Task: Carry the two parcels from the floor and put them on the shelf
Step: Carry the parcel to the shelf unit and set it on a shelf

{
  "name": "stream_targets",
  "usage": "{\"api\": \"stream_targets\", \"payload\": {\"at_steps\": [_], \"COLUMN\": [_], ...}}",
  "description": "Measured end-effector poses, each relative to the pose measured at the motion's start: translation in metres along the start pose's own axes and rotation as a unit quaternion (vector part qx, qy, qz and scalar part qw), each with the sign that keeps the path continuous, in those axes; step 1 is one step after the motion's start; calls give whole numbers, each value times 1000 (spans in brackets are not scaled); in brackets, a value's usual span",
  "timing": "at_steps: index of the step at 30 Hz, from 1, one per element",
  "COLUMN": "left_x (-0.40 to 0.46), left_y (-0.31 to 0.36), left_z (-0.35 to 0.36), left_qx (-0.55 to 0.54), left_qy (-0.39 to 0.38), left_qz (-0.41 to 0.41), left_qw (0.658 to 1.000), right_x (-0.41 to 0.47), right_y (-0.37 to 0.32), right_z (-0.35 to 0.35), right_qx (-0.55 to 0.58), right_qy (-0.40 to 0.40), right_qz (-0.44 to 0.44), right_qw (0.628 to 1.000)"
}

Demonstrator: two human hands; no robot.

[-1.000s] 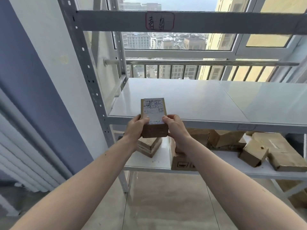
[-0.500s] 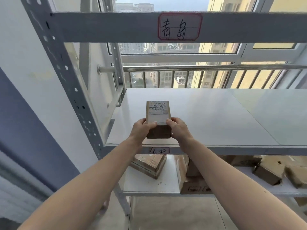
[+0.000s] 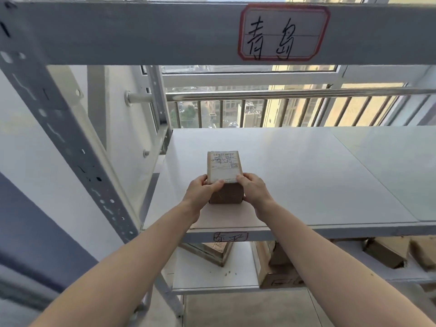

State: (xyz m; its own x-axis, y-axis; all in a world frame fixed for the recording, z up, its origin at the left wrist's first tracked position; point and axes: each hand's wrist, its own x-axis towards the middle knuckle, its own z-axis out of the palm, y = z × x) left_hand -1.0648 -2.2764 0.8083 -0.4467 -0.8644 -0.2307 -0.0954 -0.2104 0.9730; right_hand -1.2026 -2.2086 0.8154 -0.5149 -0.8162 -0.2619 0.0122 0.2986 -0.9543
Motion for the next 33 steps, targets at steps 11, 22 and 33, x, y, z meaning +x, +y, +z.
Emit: {"api": "stream_targets", "payload": {"at_steps": [11, 22, 33], "left_x": [4, 13, 56], "left_y": [-18, -12, 8], "left_z": [-21, -21, -13], "left_qx": [218, 325, 318], "left_qy": [29, 32, 38], "left_qz": [63, 154, 121], "left_qw": [973, 933, 940], "right_x": [-4, 11, 52], "right_y": [12, 15, -7], "right_z": [-34, -28, -18], "right_qx": [-193, -234, -238], "right_qy": [-2, 22, 44], "right_qz": [-136, -177, -148], "right_qw": [972, 956, 959]}}
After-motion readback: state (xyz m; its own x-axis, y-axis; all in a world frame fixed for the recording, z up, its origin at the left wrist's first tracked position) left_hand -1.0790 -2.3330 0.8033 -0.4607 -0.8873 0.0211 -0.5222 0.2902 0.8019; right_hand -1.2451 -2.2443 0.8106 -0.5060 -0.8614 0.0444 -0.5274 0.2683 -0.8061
